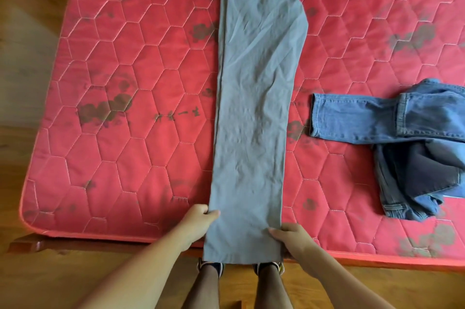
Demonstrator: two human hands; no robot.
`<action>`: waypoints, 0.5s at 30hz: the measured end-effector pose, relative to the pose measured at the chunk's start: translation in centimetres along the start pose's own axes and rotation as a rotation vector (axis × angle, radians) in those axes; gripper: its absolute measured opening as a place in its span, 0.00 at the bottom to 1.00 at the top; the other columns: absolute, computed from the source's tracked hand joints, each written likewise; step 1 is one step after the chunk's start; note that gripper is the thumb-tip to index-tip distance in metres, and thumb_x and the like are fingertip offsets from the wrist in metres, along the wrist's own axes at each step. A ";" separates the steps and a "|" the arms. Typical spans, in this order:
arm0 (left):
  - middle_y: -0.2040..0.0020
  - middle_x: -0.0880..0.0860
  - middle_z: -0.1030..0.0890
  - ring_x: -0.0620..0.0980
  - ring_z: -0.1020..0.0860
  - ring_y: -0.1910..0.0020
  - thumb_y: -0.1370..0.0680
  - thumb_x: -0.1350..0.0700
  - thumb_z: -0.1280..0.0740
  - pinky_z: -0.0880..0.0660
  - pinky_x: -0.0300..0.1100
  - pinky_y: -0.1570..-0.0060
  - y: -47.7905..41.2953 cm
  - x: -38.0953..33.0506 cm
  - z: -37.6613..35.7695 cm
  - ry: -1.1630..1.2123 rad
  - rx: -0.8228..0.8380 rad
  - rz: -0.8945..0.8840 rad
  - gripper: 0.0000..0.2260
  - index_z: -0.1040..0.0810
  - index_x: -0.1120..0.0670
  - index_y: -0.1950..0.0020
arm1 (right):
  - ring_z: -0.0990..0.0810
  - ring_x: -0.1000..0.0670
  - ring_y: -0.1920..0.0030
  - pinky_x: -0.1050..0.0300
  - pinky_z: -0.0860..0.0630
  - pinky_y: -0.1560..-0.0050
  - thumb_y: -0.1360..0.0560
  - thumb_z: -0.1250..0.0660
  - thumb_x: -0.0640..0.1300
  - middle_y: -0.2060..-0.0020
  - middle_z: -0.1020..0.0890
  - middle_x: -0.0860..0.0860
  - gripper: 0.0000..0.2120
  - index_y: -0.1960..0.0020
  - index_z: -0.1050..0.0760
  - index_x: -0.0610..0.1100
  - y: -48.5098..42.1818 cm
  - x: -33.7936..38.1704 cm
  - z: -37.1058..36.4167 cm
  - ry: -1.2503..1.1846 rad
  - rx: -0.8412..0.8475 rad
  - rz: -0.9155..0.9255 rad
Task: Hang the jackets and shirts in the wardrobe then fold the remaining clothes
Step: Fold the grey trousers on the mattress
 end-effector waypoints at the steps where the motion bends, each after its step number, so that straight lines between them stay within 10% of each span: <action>1: 0.67 0.51 0.31 0.48 0.32 0.67 0.26 0.43 0.30 0.36 0.43 0.64 -0.1 0.3 0.5 0.002 0.004 0.001 0.15 0.29 0.53 0.60 | 0.19 0.50 0.69 0.56 0.22 0.69 0.21 0.31 0.37 0.65 0.18 0.47 0.05 0.48 0.19 0.37 0.3 0.2 0.2 0.021 0.004 0.002; 4: 0.54 0.53 0.15 0.55 0.16 0.56 0.27 0.47 0.27 0.19 0.55 0.55 0.2 0.0 1.2 0.056 0.123 -0.008 0.15 0.22 0.57 0.51 | 0.18 0.47 0.61 0.54 0.20 0.65 0.23 0.34 0.30 0.56 0.16 0.43 0.10 0.44 0.21 0.38 0.8 0.7 0.2 0.052 0.007 0.008; 12: 0.47 0.61 0.20 0.61 0.18 0.48 0.26 0.61 0.29 0.18 0.53 0.51 2.1 -2.8 1.0 0.174 0.038 -0.146 0.32 0.33 0.29 0.34 | 0.30 0.46 0.70 0.53 0.29 0.69 0.32 0.40 0.28 0.68 0.28 0.42 0.37 0.36 0.32 0.65 2.4 3.6 0.1 -0.083 -0.017 0.153; 15: 0.45 0.52 0.19 0.49 0.22 0.43 0.23 0.65 0.33 0.26 0.42 0.47 3.9 -6.7 2.3 0.154 0.016 -0.198 0.19 0.19 0.41 0.41 | 0.31 0.48 0.73 0.59 0.32 0.72 0.31 0.41 0.28 0.70 0.29 0.45 0.37 0.34 0.29 0.64 4.2 7.4 1.4 -0.182 0.052 0.108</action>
Point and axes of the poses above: each hand's wrist, its own y-axis away from the middle knuckle, its own z-axis out of the back of the hand, x = y × z, the point moved 3 cm from there along -y, towards the middle knuckle
